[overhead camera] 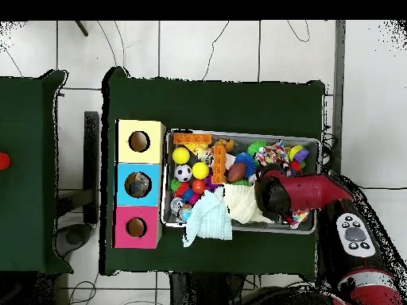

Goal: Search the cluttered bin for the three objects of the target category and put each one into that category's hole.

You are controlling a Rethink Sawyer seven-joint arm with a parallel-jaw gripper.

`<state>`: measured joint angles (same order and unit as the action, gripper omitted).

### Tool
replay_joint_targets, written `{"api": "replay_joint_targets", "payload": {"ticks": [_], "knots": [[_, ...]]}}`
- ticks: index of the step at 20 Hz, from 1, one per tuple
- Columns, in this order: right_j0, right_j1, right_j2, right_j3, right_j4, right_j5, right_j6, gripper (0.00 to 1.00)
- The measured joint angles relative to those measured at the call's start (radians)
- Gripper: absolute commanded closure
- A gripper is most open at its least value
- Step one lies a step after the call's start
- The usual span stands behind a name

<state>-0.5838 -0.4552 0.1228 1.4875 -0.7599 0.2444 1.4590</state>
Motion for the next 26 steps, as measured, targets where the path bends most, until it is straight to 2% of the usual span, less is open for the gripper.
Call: {"api": "replay_joint_targets", "payload": {"ticks": [9,10,26], "knots": [[-0.023,0.002,0.041,-0.017,0.011,0.074,0.0,0.0],[-0.029,0.002,0.048,-0.02,0.011,0.088,0.0,1.0],[-0.041,0.001,0.066,-0.025,0.011,0.105,0.0,1.0]]}}
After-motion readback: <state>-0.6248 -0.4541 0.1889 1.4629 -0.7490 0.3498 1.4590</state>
